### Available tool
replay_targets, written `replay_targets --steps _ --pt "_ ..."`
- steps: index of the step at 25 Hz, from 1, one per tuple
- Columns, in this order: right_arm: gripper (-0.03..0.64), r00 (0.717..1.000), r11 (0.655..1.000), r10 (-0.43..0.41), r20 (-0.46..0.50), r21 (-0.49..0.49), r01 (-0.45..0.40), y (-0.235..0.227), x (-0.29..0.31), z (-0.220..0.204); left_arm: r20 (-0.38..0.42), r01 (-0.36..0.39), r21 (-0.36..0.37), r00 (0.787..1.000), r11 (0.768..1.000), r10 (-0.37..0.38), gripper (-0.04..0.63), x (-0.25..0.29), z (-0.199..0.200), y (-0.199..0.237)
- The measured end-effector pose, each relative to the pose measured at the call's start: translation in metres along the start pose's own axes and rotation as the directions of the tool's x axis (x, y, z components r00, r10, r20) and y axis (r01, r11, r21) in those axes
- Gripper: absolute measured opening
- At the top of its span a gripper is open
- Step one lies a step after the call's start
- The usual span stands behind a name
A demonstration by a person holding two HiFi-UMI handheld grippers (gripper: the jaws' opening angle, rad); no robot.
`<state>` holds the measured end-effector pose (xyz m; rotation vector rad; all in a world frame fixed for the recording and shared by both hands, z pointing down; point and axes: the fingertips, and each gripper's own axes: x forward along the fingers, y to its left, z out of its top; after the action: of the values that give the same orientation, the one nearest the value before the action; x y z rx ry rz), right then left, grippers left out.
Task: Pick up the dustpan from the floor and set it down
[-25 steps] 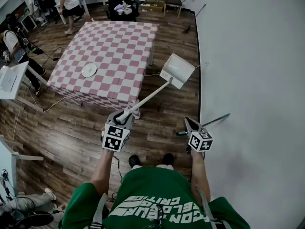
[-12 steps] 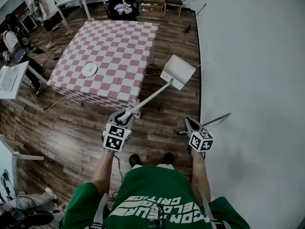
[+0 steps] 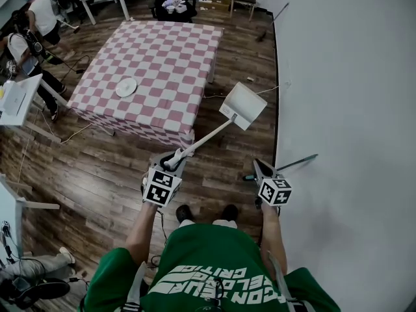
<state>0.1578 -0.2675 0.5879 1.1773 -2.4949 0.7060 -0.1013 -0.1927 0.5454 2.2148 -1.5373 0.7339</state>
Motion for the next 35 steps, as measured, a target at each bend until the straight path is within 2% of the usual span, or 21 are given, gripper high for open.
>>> replay_targets --steps 5,13,22,35 --pt "0.008 0.999 0.999 0.036 -0.025 -0.016 -0.037 0.019 0.014 -0.007 -0.048 0.017 -0.015 0.999 1.0 -0.017 0.107 -0.006 -0.03 -0.007" --pt "0.008 0.991 0.993 0.103 -0.089 -0.048 -0.108 0.056 0.038 -0.021 -0.157 0.014 -0.096 0.987 0.995 -0.029 0.107 -0.019 -0.099 -0.011" --pt "0.008 0.975 0.983 0.16 -0.152 -0.064 -0.171 0.098 0.062 -0.044 -0.288 -0.015 -0.165 0.957 0.986 -0.033 0.107 -0.038 -0.184 -0.004" --pt "0.008 0.949 0.962 0.227 -0.22 -0.104 -0.254 0.17 0.095 -0.074 -0.387 -0.06 -0.263 0.921 0.963 -0.049 0.107 -0.077 -0.286 0.016"
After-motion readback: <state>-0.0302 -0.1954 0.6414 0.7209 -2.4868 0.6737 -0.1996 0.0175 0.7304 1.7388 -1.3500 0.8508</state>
